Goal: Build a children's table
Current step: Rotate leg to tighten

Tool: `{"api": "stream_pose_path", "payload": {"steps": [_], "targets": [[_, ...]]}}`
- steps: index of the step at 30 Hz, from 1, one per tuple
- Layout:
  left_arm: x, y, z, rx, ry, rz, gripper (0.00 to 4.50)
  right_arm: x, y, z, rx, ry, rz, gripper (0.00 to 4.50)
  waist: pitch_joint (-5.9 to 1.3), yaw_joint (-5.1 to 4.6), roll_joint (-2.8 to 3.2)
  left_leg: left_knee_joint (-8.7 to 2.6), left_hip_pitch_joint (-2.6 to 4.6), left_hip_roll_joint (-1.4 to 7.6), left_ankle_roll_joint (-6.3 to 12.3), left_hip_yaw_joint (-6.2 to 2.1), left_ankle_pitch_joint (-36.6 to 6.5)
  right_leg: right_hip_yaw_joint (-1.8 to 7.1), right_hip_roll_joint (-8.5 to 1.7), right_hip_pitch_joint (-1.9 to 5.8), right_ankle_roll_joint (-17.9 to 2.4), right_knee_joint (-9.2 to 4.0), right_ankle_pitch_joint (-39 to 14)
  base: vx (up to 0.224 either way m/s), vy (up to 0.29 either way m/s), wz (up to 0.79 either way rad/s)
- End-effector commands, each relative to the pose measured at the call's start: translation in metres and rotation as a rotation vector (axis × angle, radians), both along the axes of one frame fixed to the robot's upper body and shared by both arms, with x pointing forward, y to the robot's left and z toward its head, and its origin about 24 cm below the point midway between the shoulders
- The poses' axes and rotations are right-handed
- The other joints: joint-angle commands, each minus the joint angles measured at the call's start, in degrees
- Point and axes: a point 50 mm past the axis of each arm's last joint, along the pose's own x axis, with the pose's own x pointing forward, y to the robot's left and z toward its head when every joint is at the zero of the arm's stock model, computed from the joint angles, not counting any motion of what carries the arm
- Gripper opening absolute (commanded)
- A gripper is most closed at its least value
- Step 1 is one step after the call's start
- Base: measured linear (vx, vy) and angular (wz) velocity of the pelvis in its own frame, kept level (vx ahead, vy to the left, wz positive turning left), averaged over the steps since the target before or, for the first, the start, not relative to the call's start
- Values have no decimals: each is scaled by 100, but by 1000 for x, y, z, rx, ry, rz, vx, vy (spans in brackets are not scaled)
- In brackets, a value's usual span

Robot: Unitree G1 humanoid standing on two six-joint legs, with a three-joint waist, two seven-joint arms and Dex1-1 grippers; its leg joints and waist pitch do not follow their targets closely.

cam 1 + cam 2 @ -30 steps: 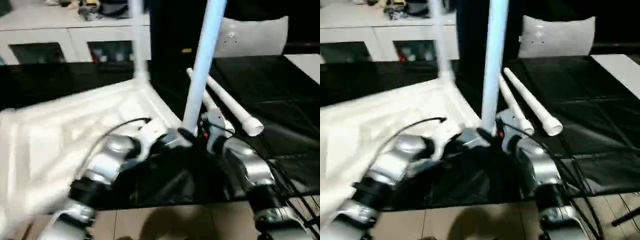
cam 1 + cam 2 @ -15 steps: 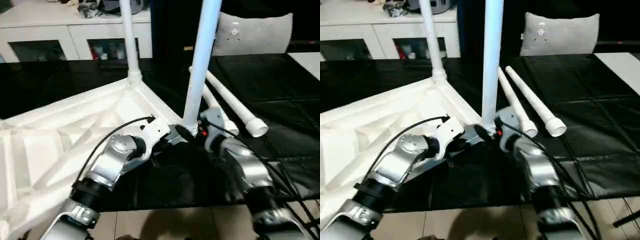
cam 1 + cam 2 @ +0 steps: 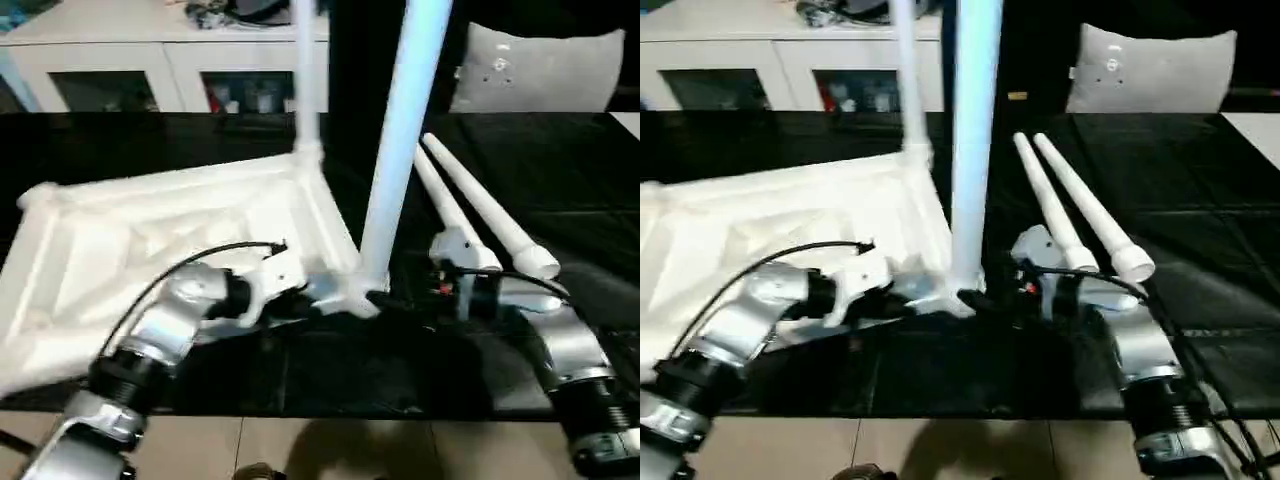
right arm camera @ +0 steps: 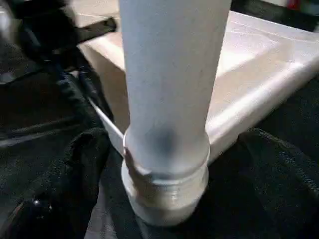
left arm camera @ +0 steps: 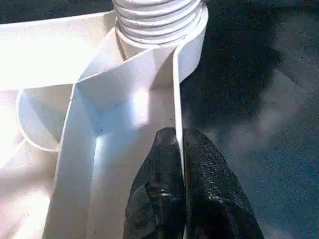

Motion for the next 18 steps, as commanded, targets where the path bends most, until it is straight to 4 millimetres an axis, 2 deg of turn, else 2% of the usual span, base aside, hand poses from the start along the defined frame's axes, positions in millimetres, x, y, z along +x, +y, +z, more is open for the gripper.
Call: {"api": "stream_pose_path", "payload": {"steps": [1,2,3,4,6,9,12,15,18], "targets": [[-3,-2,7,16,0,-128,0,-5,3,4,-21,-10,97,446,-411,10,-5,-389,116,432,420,-171,-1339,394,-628,266,-651,-480,-2150,0,0,0],[-4,0,7,16,19,-158,0,-7,4,3,-33,-5,132,446,-412,24,-24,-393,116,438,413,-172,-1342,399,-635,267,-642,-470,-2149,0,0,0],[-6,2,8,14,38,-188,0,-9,4,2,-43,1,165,446,-412,28,-16,-395,118,441,412,-172,-1342,403,-633,264,-656,-465,-2134,0,0,0],[-6,2,8,14,42,-192,0,-10,4,2,-45,2,170,420,-413,35,-11,-396,119,450,401,-173,-1340,409,-635,260,-677,-456,-2092,0,0,0],[-8,5,10,20,68,-260,0,-12,7,0,-59,20,221,420,-404,42,-43,-401,119,446,400,-167,-1354,412,-644,261,-686,-461,-2156,0,0,0],[-10,6,11,36,86,-317,0,-12,11,-2,-58,43,250,379,-404,56,-38,-401,120,441,386,-170,-1362,409,-654,264,-654,-475,-2297,0,0,0],[-10,7,10,44,83,-335,0,-13,13,-2,-59,50,277,366,-406,60,-42,-405,125,448,367,-174,-1351,406,-649,261,-638,-473,-2304,0,0,0],[-10,6,10,43,80,-342,0,-15,15,-3,-57,57,295,329,-406,67,-49,-402,125,443,356,-168,-1314,411,-650,263,-638,-472,-2304,0,0,0],[-9,5,10,41,76,-350,0,-15,17,-4,-58,61,305,319,-410,89,-60,-394,121,439,371,-161,-1267,413,-653,262,-618,-472,-2318,0,0,0]]}}
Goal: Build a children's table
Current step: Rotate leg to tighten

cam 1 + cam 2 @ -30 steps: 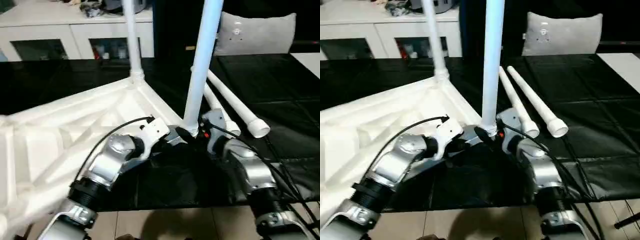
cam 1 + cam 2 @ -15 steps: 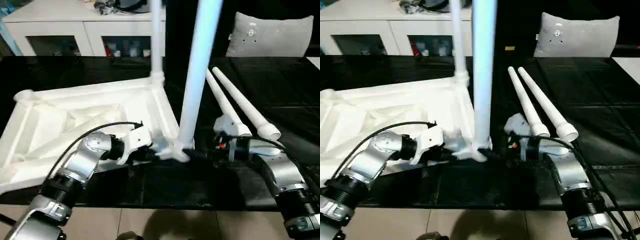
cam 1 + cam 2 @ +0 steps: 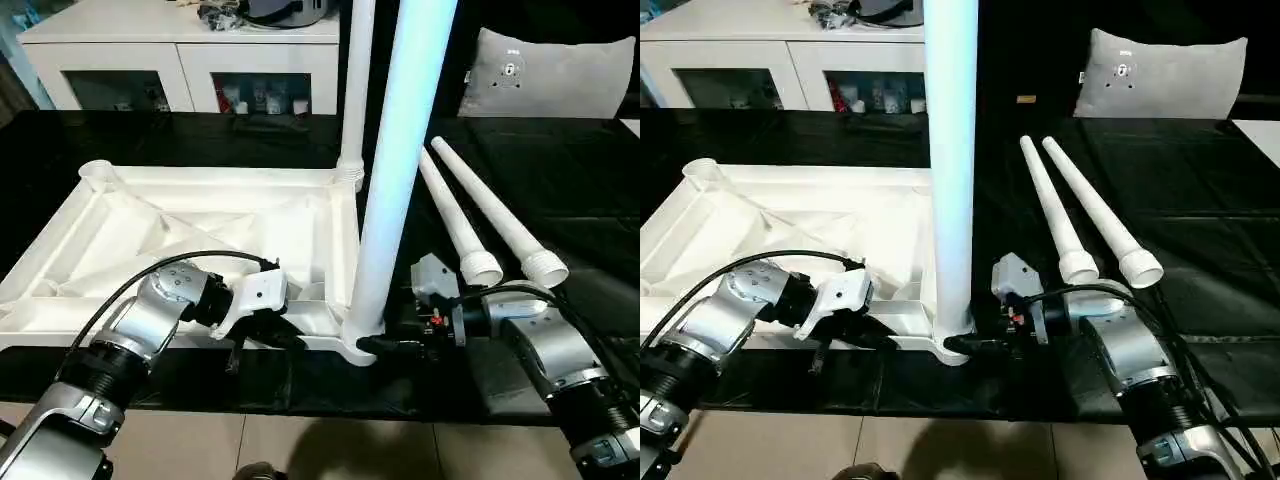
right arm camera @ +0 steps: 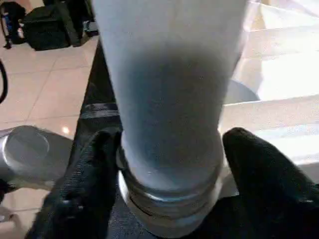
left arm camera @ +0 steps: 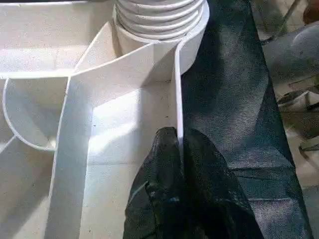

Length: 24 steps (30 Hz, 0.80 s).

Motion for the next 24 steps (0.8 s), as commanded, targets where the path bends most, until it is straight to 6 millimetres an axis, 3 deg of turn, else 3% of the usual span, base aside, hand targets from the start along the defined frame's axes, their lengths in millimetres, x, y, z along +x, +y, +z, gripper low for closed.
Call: {"api": "stream_pose_path", "payload": {"steps": [1,8,12,14,17,18,19,21,22,24], "targets": [[-1,-10,7,-4,-20,-105,0,2,1,3,-10,-16,11,299,-413,-10,-50,-399,109,440,377,-166,-1233,407,-652,247,-606,-469,-2313,0,0,0],[0,-11,6,-27,-23,-79,0,-1,4,1,11,9,11,270,-418,25,-45,-402,117,453,363,-168,-1225,405,-654,243,-606,-462,-2262,0,0,0],[4,-16,7,-57,-51,24,0,-4,10,-2,61,60,-43,268,-414,29,-53,-408,113,459,345,-168,-1210,412,-659,242,-604,-457,-2281,0,0,0],[9,-24,9,-100,-71,139,0,0,18,-9,66,83,-150,268,-387,-1,-54,-418,127,449,256,-178,-1349,392,-661,236,-565,-494,-2557,0,0,0],[14,-39,16,-170,-89,285,0,11,32,-20,52,86,-321,267,-352,-102,-60,-418,154,416,99,-201,-1599,342,-676,224,-460,-567,-3008,0,0,0],[16,-46,18,-192,-94,342,0,16,38,-22,63,96,-393,267,-349,-143,-94,-423,152,404,87,-212,-1644,321,-673,236,-423,-586,-3083,0,0,0],[17,-51,20,-208,-96,381,0,19,43,-23,78,105,-446,267,-346,-226,-76,-425,137,398,62,-228,-1687,309,-672,251,-400,-585,-3096,0,0,0],[17,-60,21,-226,-98,423,0,25,50,-22,113,115,-517,267,-355,-328,-77,-399,139,368,122,-216,-1694,319,-671,250,-374,-617,-3041,0,0,0],[18,-73,22,-240,-135,476,0,33,59,-21,156,137,-614,267,-357,-372,-92,-392,120,360,161,-204,-1604,340,-668,238,-415,-604,-2964,0,0,0],[19,-82,21,-243,-159,512,0,36,64,-21,171,156,-662,267,-366,-408,-97,-371,123,336,199,-200,-1504,322,-661,243,-406,-626,-2942,0,0,0]]}}
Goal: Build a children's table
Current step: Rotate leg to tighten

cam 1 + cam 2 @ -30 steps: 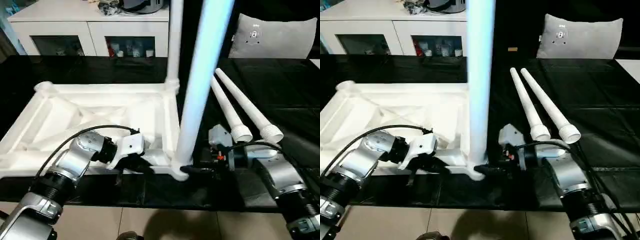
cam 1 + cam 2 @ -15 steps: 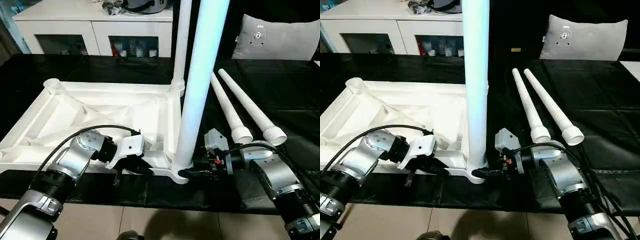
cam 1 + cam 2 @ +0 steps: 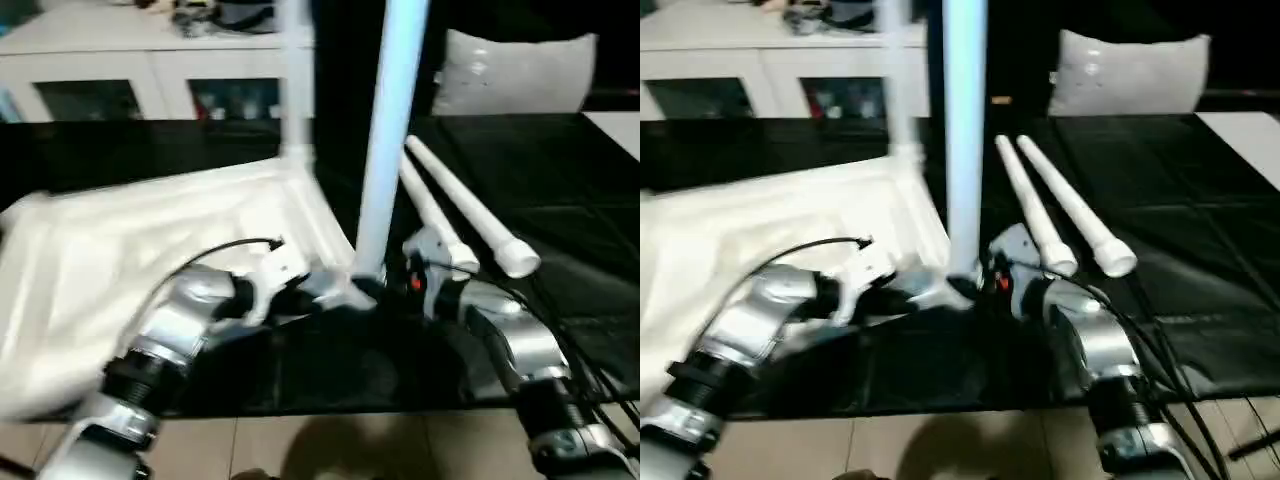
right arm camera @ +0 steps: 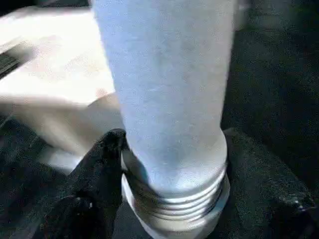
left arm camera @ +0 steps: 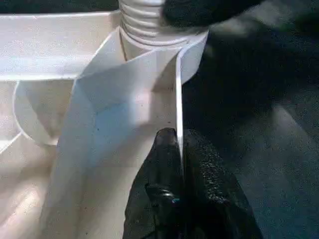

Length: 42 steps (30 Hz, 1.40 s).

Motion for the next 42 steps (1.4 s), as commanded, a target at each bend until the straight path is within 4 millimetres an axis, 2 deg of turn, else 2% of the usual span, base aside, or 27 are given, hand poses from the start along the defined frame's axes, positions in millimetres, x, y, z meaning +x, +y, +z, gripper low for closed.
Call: {"api": "stream_pose_path", "payload": {"steps": [1,3,4,6,7,10,11,16,18,19,21,26,32,36,38,39,40,42], "targets": [[2,-39,30,-115,-144,-38,0,-5,42,-6,62,66,92,267,-373,29,-69,-393,69,334,260,-202,-1389,333,-643,242,-394,-597,-2831,0,0,0],[3,-48,32,-119,-168,15,0,-4,45,-7,16,49,74,267,-380,29,-71,-396,69,347,312,-193,-1311,349,-629,227,-413,-584,-2651,0,0,0],[4,-52,33,-113,-185,33,0,-3,46,-7,-10,30,66,267,-391,46,-53,-394,73,356,317,-190,-1261,355,-631,226,-449,-563,-2545,0,0,0],[4,-53,34,-98,-194,47,0,-2,43,-8,-9,27,40,267,-397,58,-62,-392,59,358,344,-186,-1187,366,-632,239,-479,-544,-2424,0,0,0],[5,-53,34,-92,-196,51,0,-2,41,-9,2,30,30,322,-404,64,-47,-396,50,369,373,-189,-1166,371,-634,243,-502,-531,-2326,0,0,0],[7,-44,32,-59,-207,61,0,-2,29,-10,-10,17,0,344,-404,66,-42,-403,33,379,415,-190,-1133,379,-629,249,-579,-503,-2099,0,0,0],[7,-40,31,-50,-204,48,0,-3,24,-9,-14,5,-2,364,-405,71,-35,-401,41,374,402,-189,-1185,377,-635,250,-570,-511,-2162,0,0,0],[6,-31,28,-37,-192,-7,0,-3,6,-4,-17,-50,12,395,-405,77,-26,-405,34,375,415,-192,-1221,377,-636,262,-554,-514,-2170,0,0,0],[4,-25,25,-28,-175,-52,0,-3,-8,3,-27,-95,50,419,-410,82,-23,-398,28,370,432,-185,-1198,379,-630,269,-549,-508,-2119,0,0,0],[3,-19,22,-14,-160,-94,0,-5,-19,8,-46,-126,104,423,-416,115,-29,-385,30,365,480,-180,-1167,384,-641,270,-532,-508,-2098,0,0,0],[1,-15,19,-8,-145,-144,0,-7,-26,11,-72,-134,165,441,-421,149,-22,-375,14,365,543,-178,-1063,379,-617,275,-574,-486,-1977,0,0,0],[-4,-4,15,-15,-120,-305,0,-11,-40,20,-125,-133,307,447,-408,229,-21,-384,45,386,530,-164,-1150,372,-611,252,-588,-496,-2127,0,0,0],[-9,11,13,25,-58,-484,0,-25,-40,23,-204,-135,569,447,-418,349,-32,-384,71,414,517,-157,-1200,385,-627,233,-578,-477,-2182,0,0,0],[-11,20,12,62,-15,-568,0,-31,-39,21,-187,-85,677,447,-419,374,-29,-393,60,432,524,-166,-1167,391,-636,242,-646,-457,-2109,0,0,0],[-12,23,11,74,-7,-588,0,-32,-38,21,-178,-76,691,430,-422,381,-29,-399,64,440,497,-167,-1182,394,-633,238,-675,-447,-2096,0,0,0],[-12,24,11,80,-1,-604,0,-32,-37,21,-168,-66,702,418,-421,379,-91,-401,66,439,500,-161,-1178,393,-637,241,-671,-454,-2115,0,0,0],[-12,25,10,80,1,-608,0,-32,-37,21,-165,-63,706,410,-416,396,-56,-395,64,431,490,-163,-1169,394,-650,241,-662,-454,-2200,0,0,0],[-14,26,10,85,10,-631,0,-34,-35,21,-152,-50,731,407,-420,400,-72,-400,63,442,472,-164,-1143,395,-651,242,-641,-449,-2223,0,0,0]]}}
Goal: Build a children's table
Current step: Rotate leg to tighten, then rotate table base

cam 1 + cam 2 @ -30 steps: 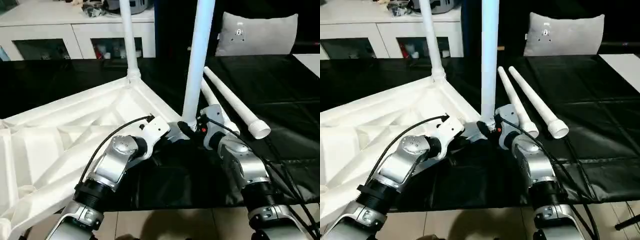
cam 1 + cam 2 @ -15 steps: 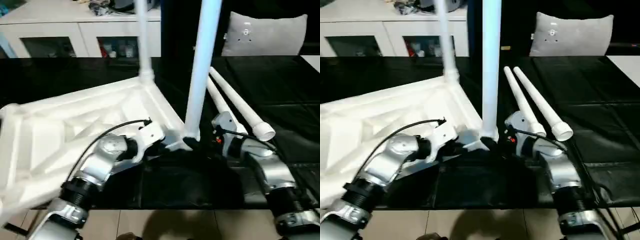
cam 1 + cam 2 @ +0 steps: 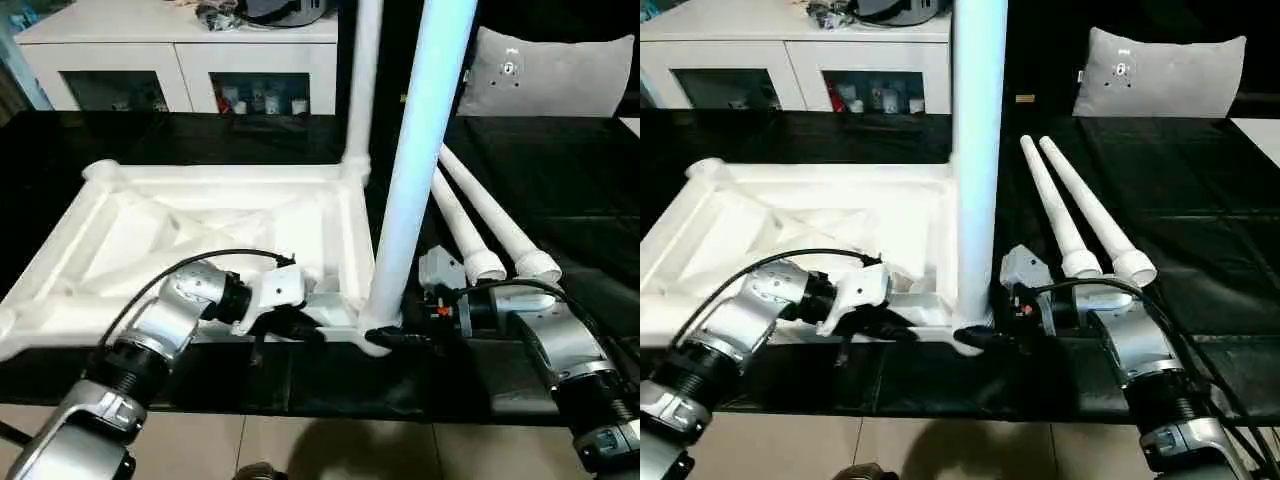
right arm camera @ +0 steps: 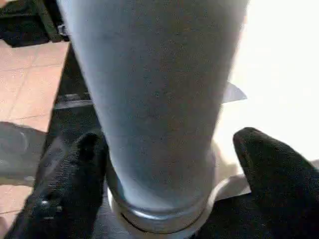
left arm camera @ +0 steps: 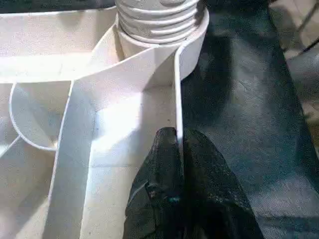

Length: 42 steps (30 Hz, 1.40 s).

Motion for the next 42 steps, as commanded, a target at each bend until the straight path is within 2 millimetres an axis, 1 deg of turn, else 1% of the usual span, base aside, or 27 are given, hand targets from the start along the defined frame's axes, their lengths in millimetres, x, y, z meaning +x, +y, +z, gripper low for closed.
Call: {"api": "stream_pose_path", "payload": {"steps": [1,3,5,6,10,11,12,17,18,19,21,22,23,24,26,27,29,32,33,34,35,36,37,39,40,41,42], "targets": [[-1,-3,4,12,-6,-80,0,-1,2,4,9,13,41,391,-413,0,-80,-386,98,438,468,-165,-1138,393,-650,262,-639,-465,-2230,0,0,0],[-1,-2,4,10,-1,-87,0,-3,3,3,11,27,60,369,-416,12,-85,-381,94,435,478,-159,-1101,394,-652,265,-622,-461,-2239,0,0,0],[-2,-2,3,8,0,-89,0,-4,4,3,10,32,67,364,-413,17,-86,-382,94,435,477,-158,-1096,393,-649,259,-612,-466,-2247,0,0,0],[-2,-2,3,7,1,-91,0,-4,4,3,11,38,72,334,-413,23,-86,-382,98,435,471,-157,-1094,392,-649,258,-605,-467,-2267,0,0,0],[-2,-2,2,-4,9,-91,0,-6,4,1,13,56,84,322,-412,60,-92,-382,103,437,461,-155,-1072,393,-647,252,-566,-471,-2329,0,0,0],[-2,-2,2,-10,13,-88,0,-8,5,0,18,65,89,296,-415,64,-94,-382,103,437,455,-155,-1066,394,-655,257,-558,-472,-2335,0,0,0],[-2,-3,2,-16,14,-81,0,-10,6,-1,24,77,91,288,-415,70,-99,-383,101,435,455,-156,-1043,395,-649,256,-543,-472,-2330,0,0,0],[1,-6,4,-53,8,-3,0,-12,13,-4,56,100,51,271,-414,79,-95,-384,103,433,435,-156,-1050,391,-654,252,-544,-476,-2355,0,0,0],[2,-7,5,-58,5,18,0,-12,14,-5,61,105,36,271,-399,70,-96,-390,107,431,415,-156,-1091,385,-657,249,-524,-498,-2452,0,0,0],[10,-14,8,-88,-13,145,0,-5,24,-11,67,107,-85,271,-384,38,-75,-402,123,448,323,-169,-1172,379,-650,230,-555,-496,-2531,0,0,0],[14,-21,10,-109,-23,237,0,4,33,-17,52,85,-224,271,-368,-7,-88,-398,170,412,203,-178,-1407,345,-662,217,-459,-567,-2932,0,0,0],[17,-26,11,-121,-28,285,0,10,37,-19,57,78,-297,270,-340,-77,-78,-411,160,405,114,-200,-1562,318,-675,225,-408,-593,-3133,0,0,0],[18,-30,12,-128,-30,316,0,14,40,-19,62,75,-344,270,-333,-122,-80,-410,168,390,87,-211,-1645,292,-665,226,-365,-617,-3231,0,0,0],[20,-36,13,-140,-34,354,0,19,45,-20,74,71,-409,270,-334,-212,-67,-406,182,390,47,-224,-1787,280,-667,232,-329,-634,-3275,0,0,0],[24,-47,15,-164,-42,422,0,27,52,-20,98,67,-511,270,-320,-313,-66,-400,201,374,52,-227,-1932,269,-651,214,-325,-664,-3287,0,0,0],[29,-58,17,-186,-52,494,0,33,58,-20,117,74,-601,270,-335,-338,-78,-377,212,343,84,-217,-1917,266,-660,218,-287,-694,-3327,0,0,0],[35,-68,20,-193,-94,568,0,37,64,-20,136,71,-654,270,-328,-380,-86,-362,199,312,145,-202,-1803,266,-653,214,-257,-718,-3347,0,0,0],[41,-81,23,-214,-135,629,0,40,70,-23,85,29,-719,270,-370,-354,-89,-372,143,313,271,-188,-1428,301,-640,242,-244,-679,-3022,0,0,0],[41,-85,26,-219,-158,615,0,40,70,-25,116,72,-736,270,-383,-348,-93,-382,113,322,329,-187,-1317,323,-641,259,-282,-645,-2813,0,0,0],[41,-85,26,-219,-159,614,0,40,70,-25,118,73,-738,305,-405,-317,-87,-381,131,348,353,-190,-1245,345,-647,244,-356,-607,-2616,0,0,0],[41,-86,27,-215,-171,600,0,40,69,-24,140,86,-762,305,-411,-321,-89,-385,104,353,374,-191,-1185,354,-648,261,-409,-578,-2476,0,0,0],[40,-85,27,-210,-182,586,0,41,67,-23,159,91,-782,326,-416,-314,-67,-388,85,369,409,-187,-1118,371,-650,266,-480,-556,-2274,0,0,0],[40,-85,27,-208,-186,581,0,41,66,-23,166,94,-787,340,-423,-306,-71,-385,85,370,426,-182,-1061,377,-654,273,-557,-527,-2123,0,0,0],[39,-79,26,-191,-195,566,0,41,61,-23,166,69,-812,340,-425,-285,-68,-383,68,374,455,-175,-972,385,-657,277,-623,-502,-1978,0,0,0],[39,-78,25,-185,-197,565,0,41,59,-23,161,56,-821,349,-427,-266,-68,-378,73,372,451,-171,-949,389,-663,278,-638,-495,-1971,0,0,0],[39,-77,25,-180,-201,559,0,42,57,-23,151,36,-829,363,-426,-256,-30,-380,71,375,443,-176,-942,388,-662,279,-643,-490,-1971,0,0,0],[39,-77,25,-179,-203,558,0,42,56,-23,149,31,-833,376,-424,-260,-42,-382,67,377,438,-171,-953,387,-655,277,-630,-500,-1976,0,0,0]]}}
